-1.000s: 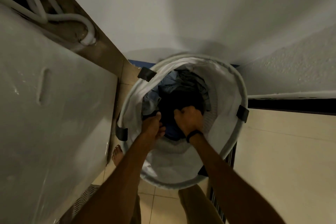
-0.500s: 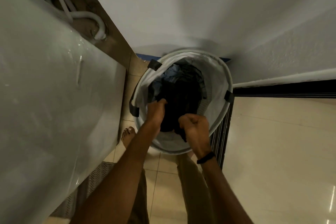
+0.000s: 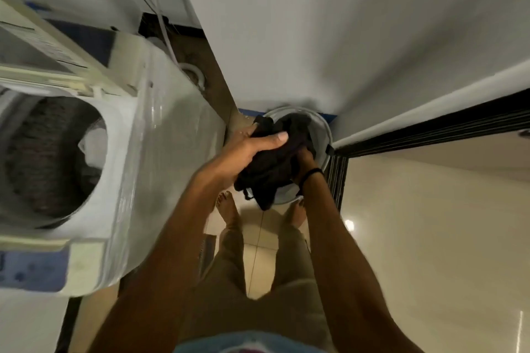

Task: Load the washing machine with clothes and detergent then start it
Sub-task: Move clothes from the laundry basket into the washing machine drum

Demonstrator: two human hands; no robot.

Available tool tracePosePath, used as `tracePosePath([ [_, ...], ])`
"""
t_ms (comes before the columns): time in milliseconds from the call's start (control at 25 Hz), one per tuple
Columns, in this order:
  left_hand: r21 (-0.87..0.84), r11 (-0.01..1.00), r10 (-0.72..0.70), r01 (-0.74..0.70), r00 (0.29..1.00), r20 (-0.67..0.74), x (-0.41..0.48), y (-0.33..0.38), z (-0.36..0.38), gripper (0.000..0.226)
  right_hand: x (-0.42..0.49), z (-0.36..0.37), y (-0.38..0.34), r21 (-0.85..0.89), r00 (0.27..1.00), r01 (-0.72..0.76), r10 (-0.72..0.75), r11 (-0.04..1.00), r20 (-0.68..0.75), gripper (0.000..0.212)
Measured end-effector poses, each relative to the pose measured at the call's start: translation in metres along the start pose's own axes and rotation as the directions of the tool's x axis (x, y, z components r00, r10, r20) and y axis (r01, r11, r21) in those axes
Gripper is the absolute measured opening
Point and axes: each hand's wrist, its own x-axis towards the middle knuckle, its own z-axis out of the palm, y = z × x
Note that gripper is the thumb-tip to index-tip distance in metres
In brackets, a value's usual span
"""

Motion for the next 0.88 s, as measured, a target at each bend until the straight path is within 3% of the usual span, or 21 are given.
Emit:
tracePosePath([
  [80, 0.034, 0.993, 0.113, -0.111, 0.993, -0.039, -0.045, 0.043, -0.012, 0.021, -0.071, 0.017, -0.03, -0.251, 0.981, 0.177, -0.191, 0.952, -0.033, 0.046],
  [160, 0.031, 0.98, 0.196, -0.194, 0.979, -0.054, -0.088, 0.084, -0.025, 0.011, -0.117, 0.028, -0.044, -0.417, 0.917, 0.351, -0.397, 0.838, -0.027, 0.03],
  [200, 0.023, 0.973, 0.231, -0.23, 0.972, -0.041, -0.106, 0.102, -0.03, 0.011, -0.15, 0.034, -0.05, -0.436, 0.877, 0.425, -0.481, 0.793, -0.02, 0.023],
  [280, 0.002, 0.954, 0.299, -0.299, 0.954, -0.002, -0.138, 0.133, -0.033, 0.018, -0.192, 0.046, -0.06, -0.287, 0.867, 0.474, -0.498, 0.832, -0.013, 0.016],
  [320, -0.009, 0.944, 0.329, -0.329, 0.944, 0.013, -0.153, 0.146, -0.034, 0.02, -0.208, 0.052, -0.065, -0.216, 0.885, 0.458, -0.466, 0.863, 0.015, 0.02],
  [360, -0.02, 0.929, 0.369, -0.368, 0.929, 0.022, -0.17, 0.158, -0.037, 0.021, -0.225, 0.06, -0.072, -0.242, 0.892, 0.447, -0.45, 0.861, 0.048, 0.042],
  [440, -0.05, 0.891, 0.454, -0.452, 0.891, 0.032, -0.202, 0.18, -0.044, 0.02, -0.247, 0.07, -0.087, -0.51, 0.884, 0.441, -0.456, 0.739, 0.103, 0.085],
  [480, -0.076, 0.865, 0.499, -0.496, 0.866, 0.026, -0.22, 0.191, -0.048, 0.018, -0.257, 0.073, -0.095, -0.61, 0.863, 0.476, -0.471, 0.633, 0.184, 0.089],
  [520, -0.115, 0.836, 0.541, -0.537, 0.841, 0.009, -0.237, 0.201, -0.054, 0.018, -0.27, 0.078, -0.099, -0.6, 0.815, 0.575, -0.461, 0.557, 0.353, 0.083],
  [600, -0.202, 0.748, 0.634, -0.632, 0.771, -0.06, -0.271, 0.219, -0.069, 0.023, -0.291, 0.095, -0.103, -0.362, 0.682, 0.681, -0.371, 0.636, 0.63, 0.073],
  [720, -0.295, 0.558, 0.775, -0.775, 0.614, -0.147, -0.307, 0.235, -0.101, 0.03, -0.32, 0.139, -0.093, -0.233, 0.548, 0.736, -0.358, 0.636, 0.756, 0.119],
  [760, -0.318, 0.507, 0.808, -0.801, 0.57, -0.146, -0.318, 0.235, -0.113, 0.032, -0.324, 0.158, -0.085, -0.228, 0.508, 0.754, -0.327, 0.616, 0.796, 0.123],
  [800, -0.338, 0.471, 0.831, -0.815, 0.538, -0.14, -0.326, 0.234, -0.124, 0.033, -0.326, 0.178, -0.076, -0.211, 0.458, 0.783, -0.312, 0.585, 0.832, 0.122],
  [880, -0.337, 0.424, 0.856, -0.841, 0.493, -0.153, -0.342, 0.232, -0.147, 0.029, -0.336, 0.22, -0.062, -0.184, 0.47, 0.758, -0.329, 0.626, 0.819, 0.105],
])
